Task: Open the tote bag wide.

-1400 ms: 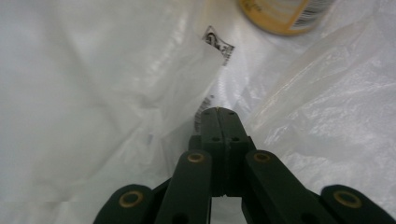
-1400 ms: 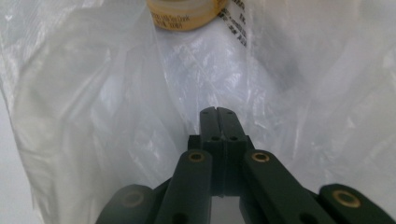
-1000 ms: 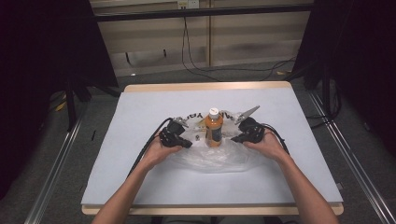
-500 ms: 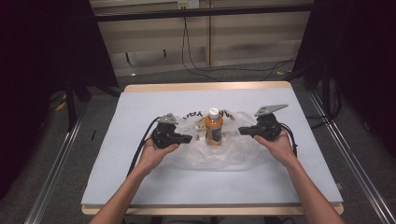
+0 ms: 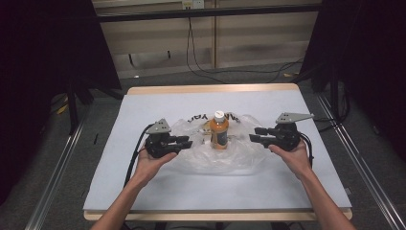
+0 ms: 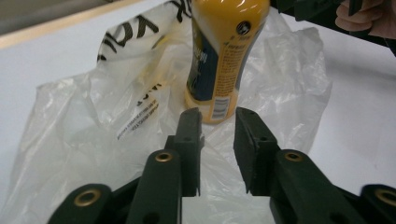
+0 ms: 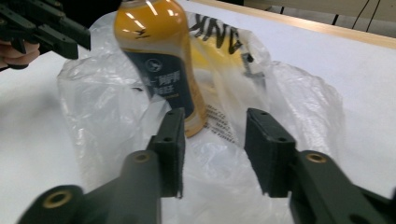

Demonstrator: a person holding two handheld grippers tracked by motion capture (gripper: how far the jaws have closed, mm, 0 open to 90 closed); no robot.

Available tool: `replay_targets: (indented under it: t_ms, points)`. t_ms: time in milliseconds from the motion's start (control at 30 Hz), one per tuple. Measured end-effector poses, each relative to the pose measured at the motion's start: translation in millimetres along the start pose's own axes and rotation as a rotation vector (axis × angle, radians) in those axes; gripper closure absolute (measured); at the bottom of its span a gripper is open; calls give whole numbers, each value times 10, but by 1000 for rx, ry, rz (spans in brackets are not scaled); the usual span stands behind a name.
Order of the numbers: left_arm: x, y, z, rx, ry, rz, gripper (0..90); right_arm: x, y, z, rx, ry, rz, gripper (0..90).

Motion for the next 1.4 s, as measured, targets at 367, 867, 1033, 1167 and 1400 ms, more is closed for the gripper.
replay_targets:
  t_ms: [367, 867, 1033, 1167, 1400]
  points:
    - [39, -22, -191, 82, 68, -7, 238, 143, -98, -204, -39, 85, 17, 158]
    - [-133, 58, -496, 130, 69, -5, 62, 28, -166, -481, -118, 106, 15, 45]
    - [-187, -22, -631, 171, 91, -44, 54, -51, -213, -558, -143, 111, 20, 60]
    - [-239, 8, -718, 164, 91, -78, 48, -131, -269, -630, -169, 113, 14, 61]
    - [-358, 132, -896, 162, 111, -64, 33, -221, -360, -750, -202, 106, -1, 62]
Point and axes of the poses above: each handheld gripper's, and its own axes: z roughly forward along the jaws, x roughly out of its top, y roughly to its right, the point moved 10 cm from there along z, roughly forward along the jaws, and after that the axes turned 8 degrees about y, right-handed, at the moved point
